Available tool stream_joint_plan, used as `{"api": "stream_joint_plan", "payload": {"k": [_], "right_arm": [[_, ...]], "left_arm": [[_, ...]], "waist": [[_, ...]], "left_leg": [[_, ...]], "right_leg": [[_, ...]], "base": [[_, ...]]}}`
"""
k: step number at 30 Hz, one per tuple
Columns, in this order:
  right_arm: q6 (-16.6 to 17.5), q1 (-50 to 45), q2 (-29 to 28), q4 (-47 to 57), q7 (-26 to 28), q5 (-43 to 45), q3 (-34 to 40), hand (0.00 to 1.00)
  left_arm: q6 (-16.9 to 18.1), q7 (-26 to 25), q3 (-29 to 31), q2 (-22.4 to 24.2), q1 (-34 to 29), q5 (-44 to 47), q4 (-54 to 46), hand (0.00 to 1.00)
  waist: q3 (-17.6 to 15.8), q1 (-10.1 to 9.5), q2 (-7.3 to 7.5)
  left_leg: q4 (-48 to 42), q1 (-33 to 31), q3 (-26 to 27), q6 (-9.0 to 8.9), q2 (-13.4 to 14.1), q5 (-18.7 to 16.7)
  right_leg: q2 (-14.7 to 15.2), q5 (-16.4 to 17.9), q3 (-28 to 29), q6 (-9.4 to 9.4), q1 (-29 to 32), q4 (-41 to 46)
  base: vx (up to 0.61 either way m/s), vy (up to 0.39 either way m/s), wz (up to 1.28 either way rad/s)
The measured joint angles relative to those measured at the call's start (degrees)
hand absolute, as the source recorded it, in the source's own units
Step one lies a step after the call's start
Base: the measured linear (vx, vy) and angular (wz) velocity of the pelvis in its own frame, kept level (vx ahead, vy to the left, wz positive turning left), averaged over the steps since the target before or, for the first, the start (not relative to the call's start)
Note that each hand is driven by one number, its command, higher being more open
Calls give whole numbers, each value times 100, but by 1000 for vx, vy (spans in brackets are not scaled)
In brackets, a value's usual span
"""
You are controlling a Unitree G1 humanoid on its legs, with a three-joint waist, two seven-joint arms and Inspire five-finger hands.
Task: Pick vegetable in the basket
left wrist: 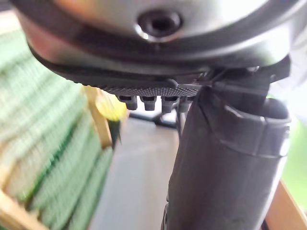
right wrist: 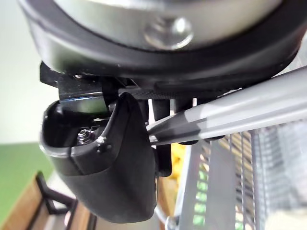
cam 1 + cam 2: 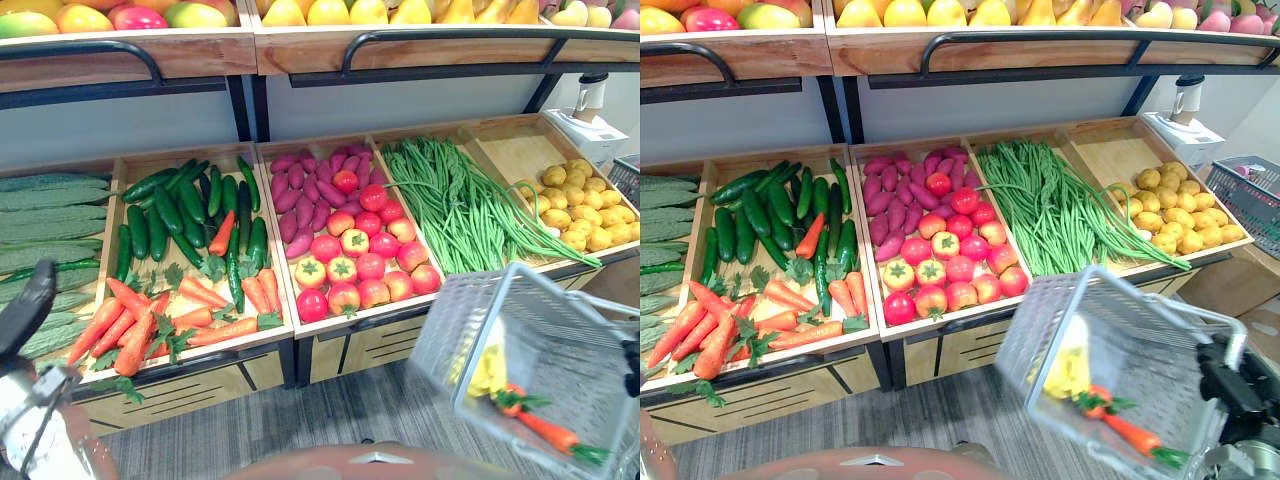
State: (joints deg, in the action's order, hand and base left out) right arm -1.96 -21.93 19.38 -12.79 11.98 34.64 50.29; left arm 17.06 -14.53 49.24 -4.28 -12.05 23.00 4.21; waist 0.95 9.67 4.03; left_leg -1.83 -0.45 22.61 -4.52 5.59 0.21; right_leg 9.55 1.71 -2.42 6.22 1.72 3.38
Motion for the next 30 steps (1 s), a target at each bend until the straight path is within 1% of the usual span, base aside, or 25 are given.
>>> {"api": "stream_joint_plan", "payload": {"k": [2,4,5,6,8,11,14,17,22,25,26,30], "right_arm": [[36,142,0,-17,-175,10,204,0],[36,146,-1,-17,-238,13,207,0],[36,156,-2,-17,-280,13,207,0],[36,166,-3,-17,-289,13,206,0],[37,266,-7,-21,-381,71,204,0],[112,263,-10,-316,-461,283,206,0],[118,302,-189,-584,-575,286,206,0],[134,301,-355,-728,-635,286,199,0],[143,265,-685,-875,-656,286,-85,0],[155,284,-789,-1178,-657,285,-444,0],[162,288,-887,-1239,-646,287,-523,0],[177,323,-993,-1589,-637,465,-740,0]], "left_arm": [[19,-444,345,174,-108,262,478,100],[21,-636,500,258,-205,444,704,100],[29,-799,781,338,-265,451,1196,100],[31,-840,864,343,-310,451,1379,100],[44,-909,1231,346,-328,772,2171,100],[43,-898,1313,374,-385,1325,2757,100],[41,-891,1315,403,-398,1344,3088,100],[41,-862,1253,448,-396,1345,3161,100],[39,-741,848,469,-370,1336,3384,100],[28,-638,474,533,-333,1335,3585,100],[0,-613,423,615,-267,1335,3633,100],[-84,-575,52,680,-165,1335,3917,100]], "waist": [[-3,-3,-4],[-11,-11,8],[-19,-21,6],[-20,-27,2],[-40,-40,-22],[-45,-152,0],[-59,-175,26],[-61,-168,28],[-84,-156,38],[-187,-176,103],[-295,-183,105],[-490,-201,46]], "left_leg": [[-15,-6,-1,-10,13,-9],[-29,-14,-6,-17,22,-21],[-131,-67,-23,-26,40,-82],[-182,-93,-30,-27,48,-110],[-361,-135,-43,-37,88,-229],[-382,-114,-60,-61,98,-276],[-380,-110,-91,-88,99,-297],[-393,-92,-130,-97,97,-330],[-402,-48,-134,-66,97,-367],[-405,45,-138,-85,89,-420],[-400,90,-154,-86,82,-425],[-396,105,-200,-84,61,-441]], "right_leg": [[-11,0,-1,1,-9,-26],[-17,-1,-5,2,-21,-48],[-15,3,-21,5,-27,-60],[-14,5,-27,7,-27,-63],[-18,17,-43,22,-71,-68],[-22,103,-62,35,-101,-39],[-22,134,-106,18,-123,-30],[-17,162,-154,37,-175,-32],[-17,198,-164,68,-230,-19],[-5,271,-179,74,-315,14],[33,306,-197,68,-344,70],[40,366,-248,76,-375,105]], "base": [[0,0,0],[9,-5,2],[19,-5,4],[25,0,4],[0,0,0],[21,-6,2],[44,-9,5],[47,-9,7],[58,-5,1],[34,9,2],[38,21,5],[27,3,7]]}}
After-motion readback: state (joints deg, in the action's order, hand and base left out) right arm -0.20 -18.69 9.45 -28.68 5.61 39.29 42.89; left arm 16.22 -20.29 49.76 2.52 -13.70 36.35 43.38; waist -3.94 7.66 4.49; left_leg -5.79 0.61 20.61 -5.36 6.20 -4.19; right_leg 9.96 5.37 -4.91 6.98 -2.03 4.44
